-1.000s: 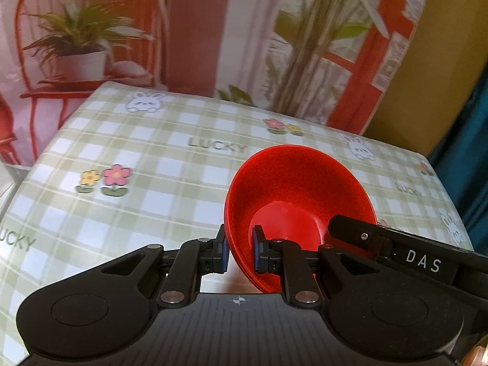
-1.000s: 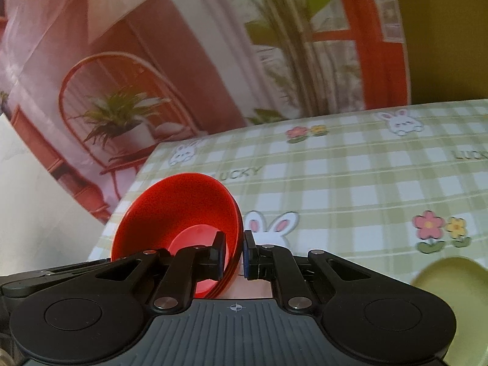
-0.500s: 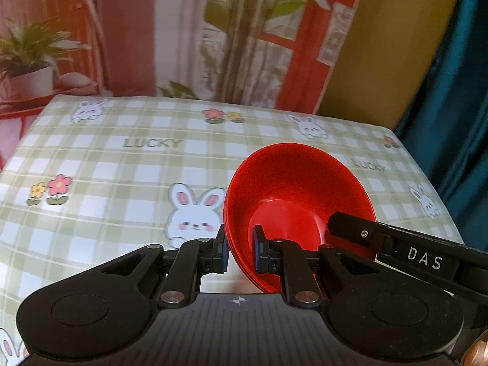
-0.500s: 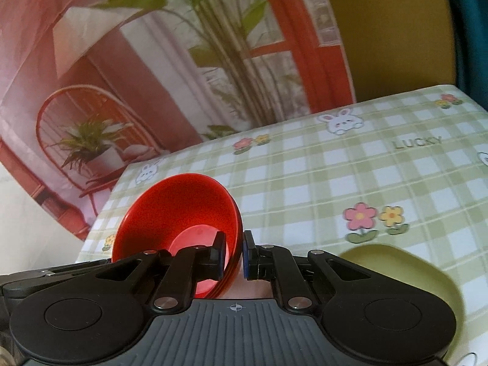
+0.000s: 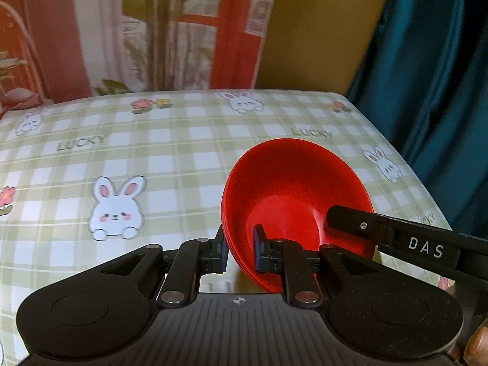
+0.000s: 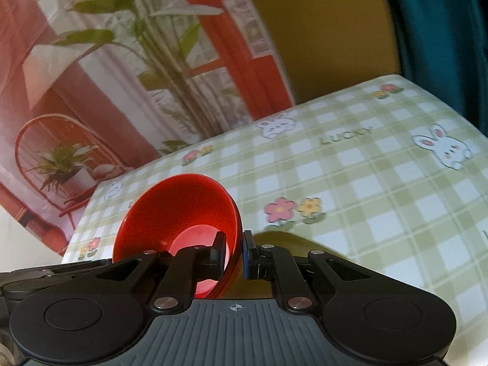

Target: Organize plates and bowls

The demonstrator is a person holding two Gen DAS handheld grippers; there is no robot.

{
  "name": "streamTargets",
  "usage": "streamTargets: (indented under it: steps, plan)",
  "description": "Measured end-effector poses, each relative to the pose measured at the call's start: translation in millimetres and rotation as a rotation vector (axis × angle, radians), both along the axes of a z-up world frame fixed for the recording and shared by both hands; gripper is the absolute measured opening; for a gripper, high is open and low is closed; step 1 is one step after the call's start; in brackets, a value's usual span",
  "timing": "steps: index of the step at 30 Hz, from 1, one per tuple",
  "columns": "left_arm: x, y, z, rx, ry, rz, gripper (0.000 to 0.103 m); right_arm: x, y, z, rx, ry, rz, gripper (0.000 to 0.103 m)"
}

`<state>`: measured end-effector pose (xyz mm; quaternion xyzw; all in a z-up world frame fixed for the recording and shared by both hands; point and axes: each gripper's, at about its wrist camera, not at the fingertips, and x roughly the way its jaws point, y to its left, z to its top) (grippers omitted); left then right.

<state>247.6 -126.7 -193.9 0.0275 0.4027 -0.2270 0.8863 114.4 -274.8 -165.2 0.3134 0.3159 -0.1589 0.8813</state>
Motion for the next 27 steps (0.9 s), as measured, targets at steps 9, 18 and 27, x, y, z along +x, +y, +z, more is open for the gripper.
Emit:
streamTargets:
  steps: [9,18,27]
  plan:
    - [-19,-19,-11,0.025,0.022,-0.058,0.018,-31,-12,-10,0.020,0.024,-0.036,0.010]
    - [-30,-23,-18,0.042,0.040,-0.076,0.018,-47,-12,-18,0.038,0.046,-0.045,0.010]
    - [-32,-22,-26,0.041,0.076,-0.081,0.018,-54,-9,-24,0.051,0.070,-0.040,0.010]
